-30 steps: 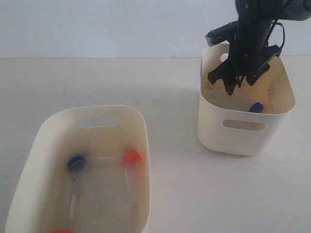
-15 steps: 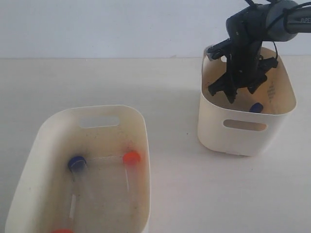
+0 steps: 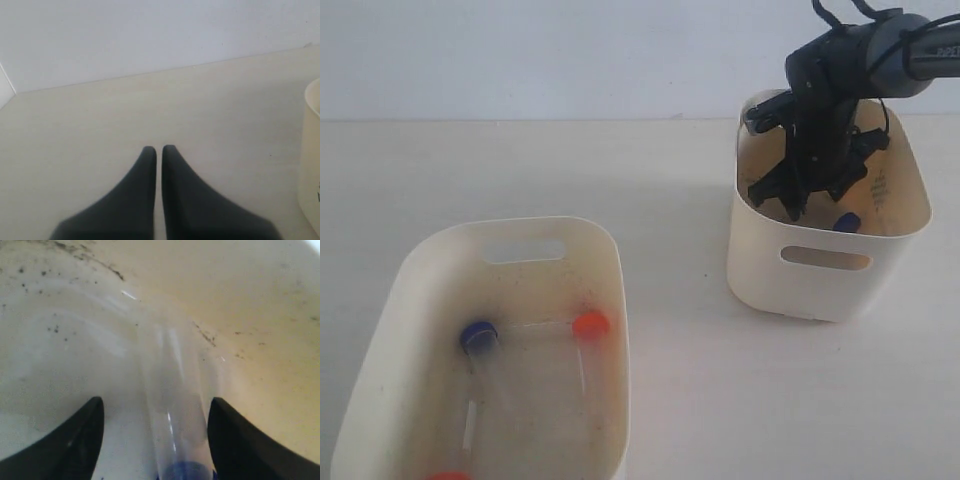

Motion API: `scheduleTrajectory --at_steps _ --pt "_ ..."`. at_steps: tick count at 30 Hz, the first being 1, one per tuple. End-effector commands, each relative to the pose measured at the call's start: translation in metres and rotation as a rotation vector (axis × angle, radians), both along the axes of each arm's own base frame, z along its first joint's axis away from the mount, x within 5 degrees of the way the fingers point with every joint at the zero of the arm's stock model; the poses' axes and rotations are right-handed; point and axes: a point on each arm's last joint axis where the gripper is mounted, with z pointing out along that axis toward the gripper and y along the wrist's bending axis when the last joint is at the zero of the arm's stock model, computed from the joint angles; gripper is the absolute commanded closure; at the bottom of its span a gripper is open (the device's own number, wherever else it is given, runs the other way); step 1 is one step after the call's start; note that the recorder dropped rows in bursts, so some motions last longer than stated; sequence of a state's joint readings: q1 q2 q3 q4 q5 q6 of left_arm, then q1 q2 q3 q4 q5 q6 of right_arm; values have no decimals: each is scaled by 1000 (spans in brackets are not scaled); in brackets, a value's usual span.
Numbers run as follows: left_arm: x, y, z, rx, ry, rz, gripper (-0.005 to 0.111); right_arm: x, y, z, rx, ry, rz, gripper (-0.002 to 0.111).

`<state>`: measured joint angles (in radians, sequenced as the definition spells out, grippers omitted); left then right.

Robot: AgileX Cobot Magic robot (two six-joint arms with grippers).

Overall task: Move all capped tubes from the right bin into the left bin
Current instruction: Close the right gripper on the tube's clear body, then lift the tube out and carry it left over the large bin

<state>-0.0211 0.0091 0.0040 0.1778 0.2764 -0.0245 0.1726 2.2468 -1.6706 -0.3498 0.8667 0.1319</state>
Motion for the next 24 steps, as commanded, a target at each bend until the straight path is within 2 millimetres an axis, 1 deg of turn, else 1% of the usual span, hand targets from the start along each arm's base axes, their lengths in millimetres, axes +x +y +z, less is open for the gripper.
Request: scheduleTrajectory --at_steps 1,5,7,8,9,11,14,16,18,21,24 --pt "0 0 3 -13 -21 1 102 0 -2 -2 0 -5 -5 50" --pt "0 0 3 -13 -21 1 102 -2 -2 -12 -10 32 -11 50" --pt "0 0 3 -13 -21 1 102 -3 -3 -23 -20 72 -16 51" --pt "0 0 3 -13 -21 1 102 -3 -3 -25 -23 78 -16 52" --pt "0 0 3 -13 -21 1 102 -4 -3 -27 -25 85 -16 57" --pt "0 0 3 -13 -21 1 102 -4 -3 -28 -25 87 -16 72" --pt "0 0 3 -13 -21 1 102 -6 -4 -28 -37 112 -8 107" --pt "0 0 3 -13 -21 1 102 -7 -5 -25 -51 138 -12 108" --pt "0 0 3 -13 -21 1 102 -8 -6 -17 -59 149 -25 108" --pt "0 0 3 -13 -21 1 102 -10 -7 6 -58 122 -34 108" --pt "0 0 3 -13 -21 1 102 -14 -5 43 -20 43 -51 108"
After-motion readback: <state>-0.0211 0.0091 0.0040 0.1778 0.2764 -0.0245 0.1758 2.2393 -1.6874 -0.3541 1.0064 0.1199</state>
